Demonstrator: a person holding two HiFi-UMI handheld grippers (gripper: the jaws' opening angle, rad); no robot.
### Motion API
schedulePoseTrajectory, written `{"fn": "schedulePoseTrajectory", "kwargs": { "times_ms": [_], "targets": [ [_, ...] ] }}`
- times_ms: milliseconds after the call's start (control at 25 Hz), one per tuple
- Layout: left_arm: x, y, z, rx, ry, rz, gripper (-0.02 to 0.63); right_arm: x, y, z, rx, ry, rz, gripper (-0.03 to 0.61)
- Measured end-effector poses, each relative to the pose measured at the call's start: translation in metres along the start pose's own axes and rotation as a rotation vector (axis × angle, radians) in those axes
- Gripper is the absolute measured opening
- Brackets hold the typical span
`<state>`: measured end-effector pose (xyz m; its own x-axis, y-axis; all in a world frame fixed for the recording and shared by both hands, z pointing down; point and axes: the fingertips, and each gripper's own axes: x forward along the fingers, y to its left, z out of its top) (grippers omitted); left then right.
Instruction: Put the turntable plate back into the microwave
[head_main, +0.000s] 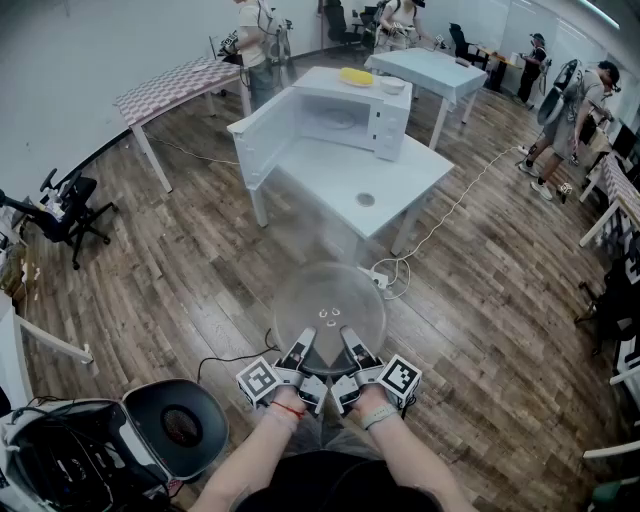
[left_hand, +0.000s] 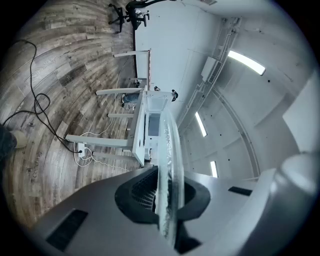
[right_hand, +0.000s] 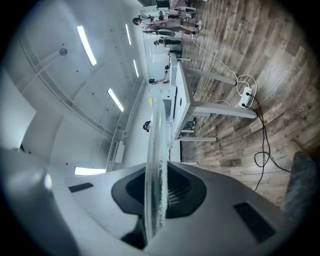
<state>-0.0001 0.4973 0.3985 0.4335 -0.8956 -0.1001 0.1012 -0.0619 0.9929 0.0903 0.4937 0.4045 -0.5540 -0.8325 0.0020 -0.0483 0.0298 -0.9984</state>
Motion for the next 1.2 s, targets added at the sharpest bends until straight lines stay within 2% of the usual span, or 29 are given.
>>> {"fn": "schedulePoseTrajectory", "kwargs": {
  "times_ms": [360, 640, 960, 1120, 1200],
  "targets": [
    [0.014, 0.005, 0.02, -0.001, -0.017, 0.007, 0.031, 0.025, -0.005, 0.004, 0.005, 0.014, -0.008, 0.041],
    [0.032, 0.019, 0.038, -0.012, -0.018, 0.044, 0.031, 0.05, -0.017, 0.011, 0.024, 0.017, -0.029, 0.041],
    [0.082, 0.018, 0.068, -0.016, -0.013, 0.03, 0.031, 0.101, -0.017, 0.038, 0.015, 0.009, -0.034, 0.041],
    [0.103, 0.031, 0.081, -0.01, 0.0, 0.068, 0.031, 0.122, -0.016, 0.053, 0.011, 0.0, -0.032, 0.041],
    [0.116, 0.026, 0.085, -0.019, 0.002, 0.045, 0.031, 0.132, -0.017, 0.06, 0.009, -0.004, -0.037, 0.041]
  ]
}}
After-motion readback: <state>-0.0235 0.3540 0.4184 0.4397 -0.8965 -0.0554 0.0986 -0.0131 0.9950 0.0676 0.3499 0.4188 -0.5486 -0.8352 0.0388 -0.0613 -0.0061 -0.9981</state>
